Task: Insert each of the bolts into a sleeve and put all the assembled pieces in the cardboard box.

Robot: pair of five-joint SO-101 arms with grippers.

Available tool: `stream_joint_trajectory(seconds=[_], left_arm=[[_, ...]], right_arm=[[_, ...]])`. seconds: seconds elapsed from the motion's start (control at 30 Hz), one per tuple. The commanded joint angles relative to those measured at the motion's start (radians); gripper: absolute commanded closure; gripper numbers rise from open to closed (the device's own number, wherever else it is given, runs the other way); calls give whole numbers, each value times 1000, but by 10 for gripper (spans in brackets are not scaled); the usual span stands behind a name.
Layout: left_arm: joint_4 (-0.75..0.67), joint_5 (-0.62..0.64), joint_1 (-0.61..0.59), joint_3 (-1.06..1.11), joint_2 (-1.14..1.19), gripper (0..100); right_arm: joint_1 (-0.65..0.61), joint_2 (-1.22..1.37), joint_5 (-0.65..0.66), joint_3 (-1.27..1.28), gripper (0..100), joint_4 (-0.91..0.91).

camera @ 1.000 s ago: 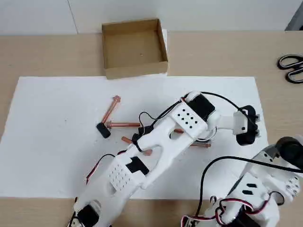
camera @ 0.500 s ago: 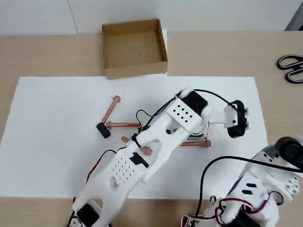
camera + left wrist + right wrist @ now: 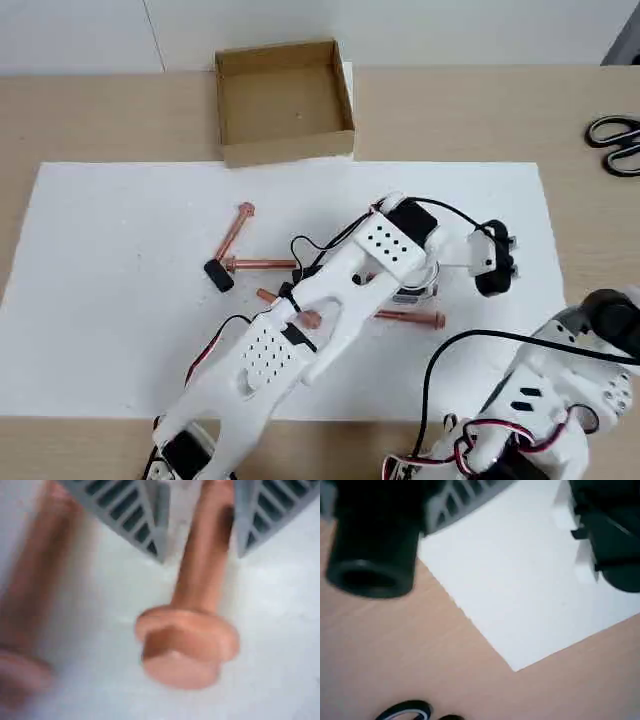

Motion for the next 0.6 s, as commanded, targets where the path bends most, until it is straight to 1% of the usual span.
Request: stream_joint_trajectory(seconds=[0.0,0.2,0.23,0.33,0.47,0.57], left_arm=[[-18,-2,-8,-27,0,907],[0,-2,-6,-28,95,908],[12,-2,-6,-36,103,919],[18,-2,-9,-71,112,998],[11,8,-26,-107,106,994],[15,38,-51,-200,106,994]], right_arm=[[8,-7,3,-11,994,1],[8,-7,3,-11,994,1],[8,-7,3,-11,994,1],[8,-7,3,-11,994,1],[8,-7,3,-11,994,1],[10,-7,3,-11,994,1]])
